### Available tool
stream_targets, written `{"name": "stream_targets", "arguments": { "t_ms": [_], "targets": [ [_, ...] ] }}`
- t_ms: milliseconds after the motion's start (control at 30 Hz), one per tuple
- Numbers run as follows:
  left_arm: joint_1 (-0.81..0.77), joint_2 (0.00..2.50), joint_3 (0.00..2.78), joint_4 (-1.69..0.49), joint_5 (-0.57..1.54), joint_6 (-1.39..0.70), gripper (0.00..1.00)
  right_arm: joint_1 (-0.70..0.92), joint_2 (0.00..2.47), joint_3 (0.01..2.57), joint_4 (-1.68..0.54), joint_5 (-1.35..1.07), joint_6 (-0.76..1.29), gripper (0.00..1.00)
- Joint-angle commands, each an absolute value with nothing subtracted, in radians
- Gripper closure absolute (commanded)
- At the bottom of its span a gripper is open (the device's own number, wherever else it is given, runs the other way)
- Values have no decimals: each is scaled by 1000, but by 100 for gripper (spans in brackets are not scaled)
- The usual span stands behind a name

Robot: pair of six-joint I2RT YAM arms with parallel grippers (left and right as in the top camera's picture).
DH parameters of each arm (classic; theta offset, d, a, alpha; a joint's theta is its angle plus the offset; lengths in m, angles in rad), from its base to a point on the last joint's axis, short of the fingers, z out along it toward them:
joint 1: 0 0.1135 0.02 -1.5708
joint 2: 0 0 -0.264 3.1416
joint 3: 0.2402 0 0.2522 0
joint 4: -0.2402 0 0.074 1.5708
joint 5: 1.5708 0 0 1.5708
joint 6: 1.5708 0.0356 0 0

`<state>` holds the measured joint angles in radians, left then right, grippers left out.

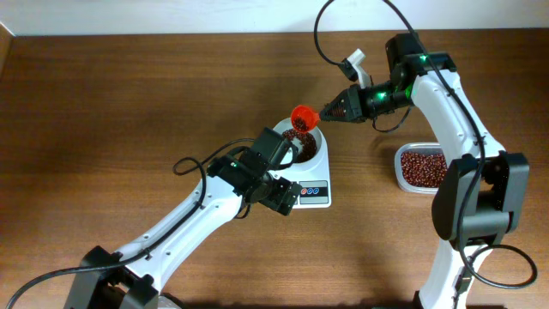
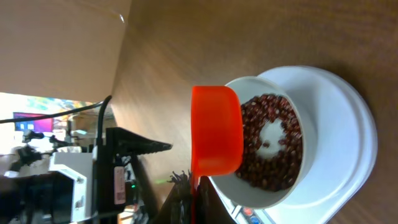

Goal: Scoop item into bowl and weigh 50g on scale
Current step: 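Carry the red scoop right to the clear bean tub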

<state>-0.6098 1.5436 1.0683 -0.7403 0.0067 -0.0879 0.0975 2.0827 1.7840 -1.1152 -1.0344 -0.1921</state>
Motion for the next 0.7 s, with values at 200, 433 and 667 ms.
{"name": "stream_targets", "arguments": {
  "t_ms": [200, 433, 667],
  "targets": [
    [-618, 1529, 1065, -738, -1, -97, 1, 53, 2075, 1891, -1325, -1070, -181, 96],
    [-619, 1529, 1065, -738, 0, -97, 1, -131, 2039, 1892, -1600, -1148, -462, 96],
    [-619, 1529, 1065, -738, 0, -97, 1, -324, 2037, 1891, -1699, -992, -533, 96]
  ]
}}
